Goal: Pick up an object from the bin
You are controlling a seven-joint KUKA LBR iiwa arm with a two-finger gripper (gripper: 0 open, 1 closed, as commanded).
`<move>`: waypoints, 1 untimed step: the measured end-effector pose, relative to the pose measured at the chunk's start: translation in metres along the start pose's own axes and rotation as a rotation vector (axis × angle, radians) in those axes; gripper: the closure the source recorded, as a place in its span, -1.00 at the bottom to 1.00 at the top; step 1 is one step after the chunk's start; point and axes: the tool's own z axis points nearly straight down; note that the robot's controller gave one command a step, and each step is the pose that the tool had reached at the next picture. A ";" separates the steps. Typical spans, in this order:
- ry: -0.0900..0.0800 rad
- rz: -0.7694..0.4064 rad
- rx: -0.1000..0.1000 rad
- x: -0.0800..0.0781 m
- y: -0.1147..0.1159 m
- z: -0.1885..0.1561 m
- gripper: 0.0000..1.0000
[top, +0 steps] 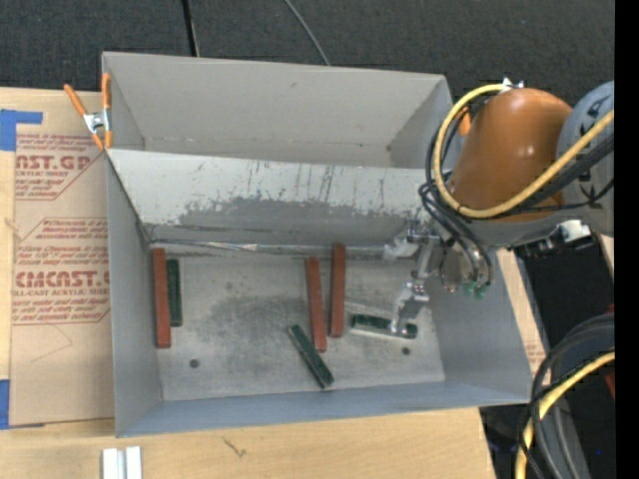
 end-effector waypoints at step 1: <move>0.000 0.000 0.000 0.000 0.000 0.000 -1.00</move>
Offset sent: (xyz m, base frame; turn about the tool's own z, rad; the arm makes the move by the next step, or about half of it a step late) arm -0.0117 -0.0160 -0.1409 -0.0641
